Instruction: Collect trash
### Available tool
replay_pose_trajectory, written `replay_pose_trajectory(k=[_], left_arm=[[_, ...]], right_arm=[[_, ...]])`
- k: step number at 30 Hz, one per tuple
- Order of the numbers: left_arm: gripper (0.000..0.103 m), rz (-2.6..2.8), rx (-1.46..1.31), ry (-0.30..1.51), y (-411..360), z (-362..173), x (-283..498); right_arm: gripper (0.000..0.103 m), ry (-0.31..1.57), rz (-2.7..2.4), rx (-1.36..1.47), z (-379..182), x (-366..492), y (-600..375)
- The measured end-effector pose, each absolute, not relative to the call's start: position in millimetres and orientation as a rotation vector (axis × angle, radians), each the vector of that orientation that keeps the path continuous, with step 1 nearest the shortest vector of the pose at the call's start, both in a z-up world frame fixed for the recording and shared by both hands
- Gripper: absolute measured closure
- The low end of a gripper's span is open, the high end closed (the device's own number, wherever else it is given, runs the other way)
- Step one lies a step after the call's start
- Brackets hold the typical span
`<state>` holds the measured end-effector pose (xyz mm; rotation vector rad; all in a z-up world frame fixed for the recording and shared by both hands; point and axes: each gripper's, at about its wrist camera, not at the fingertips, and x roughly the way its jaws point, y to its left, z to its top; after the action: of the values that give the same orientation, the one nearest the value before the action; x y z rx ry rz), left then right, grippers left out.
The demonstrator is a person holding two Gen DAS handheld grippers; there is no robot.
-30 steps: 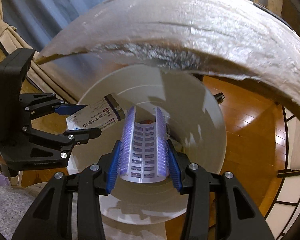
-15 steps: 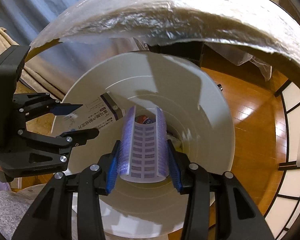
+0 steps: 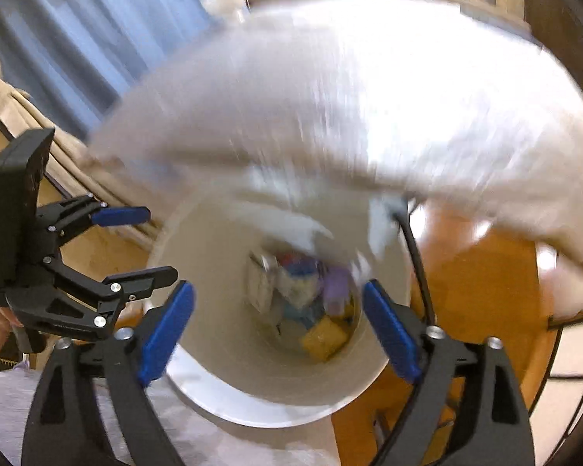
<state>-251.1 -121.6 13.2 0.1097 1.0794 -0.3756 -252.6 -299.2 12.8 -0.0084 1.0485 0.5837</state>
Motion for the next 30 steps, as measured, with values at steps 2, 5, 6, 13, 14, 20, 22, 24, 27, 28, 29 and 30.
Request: replay_pose_trajectory(k=[2,5,6,13,14,20,22,24,27,28,29,30], left_arm=[[0.011,-0.36,0.073,0.993,-113.7,46.2,-241.7],[0.002,-0.267,0.0,0.855,-96.3,84.0,-210.1],[0.002,-0.228,-0.021,0.839,-90.0,89.9,-193.7],[0.002,-0.027,-0.039,0.86,-62.1,73.5,-82.9],[0.002,-0.015,-0.028,0.871,-61.7,68.9,-71.1],[0.002,0.064,-0.018,0.937,-52.1,42.7,-17.7],[0.002,0.08,-0.036,0.948,-49.3,39.0,-9.7],[0.002,0.086,-0.052,0.953,-46.9,35.9,-4.9],[0.002,0.086,-0.065,0.969,-45.7,30.0,1.4],[0.002,0.092,-0.054,0.968,-47.0,29.7,2.6],[0.002,0.098,-0.039,0.964,-48.6,30.1,1.4],[0.002,0.092,-0.041,0.962,-48.3,30.1,1.8]], right_arm=[[0.005,0.959,0.539,-0.019,39.2,-241.9,-304.5],[0.004,0.877,0.436,-0.023,60.6,-201.7,-314.2],[0.004,0.858,0.397,-0.027,63.0,-183.5,-319.2],[0.004,0.923,0.201,-0.024,35.9,-63.7,-357.9],[0.004,0.933,0.188,-0.009,30.9,-46.3,-364.6],[0.004,0.994,0.091,-0.004,5.3,6.7,-396.6],[0.004,0.984,0.068,-0.025,2.4,16.4,-397.8],[0.004,0.976,0.068,-0.036,-0.1,23.3,-400.8],[0.004,0.956,0.061,-0.031,-2.1,30.9,-405.3],[0.004,0.953,0.059,-0.03,-2.3,32.9,-406.3],[0.004,0.953,0.06,-0.03,-2.4,34.7,-407.2],[0.004,0.953,0.061,-0.031,-2.6,35.9,-407.7]])
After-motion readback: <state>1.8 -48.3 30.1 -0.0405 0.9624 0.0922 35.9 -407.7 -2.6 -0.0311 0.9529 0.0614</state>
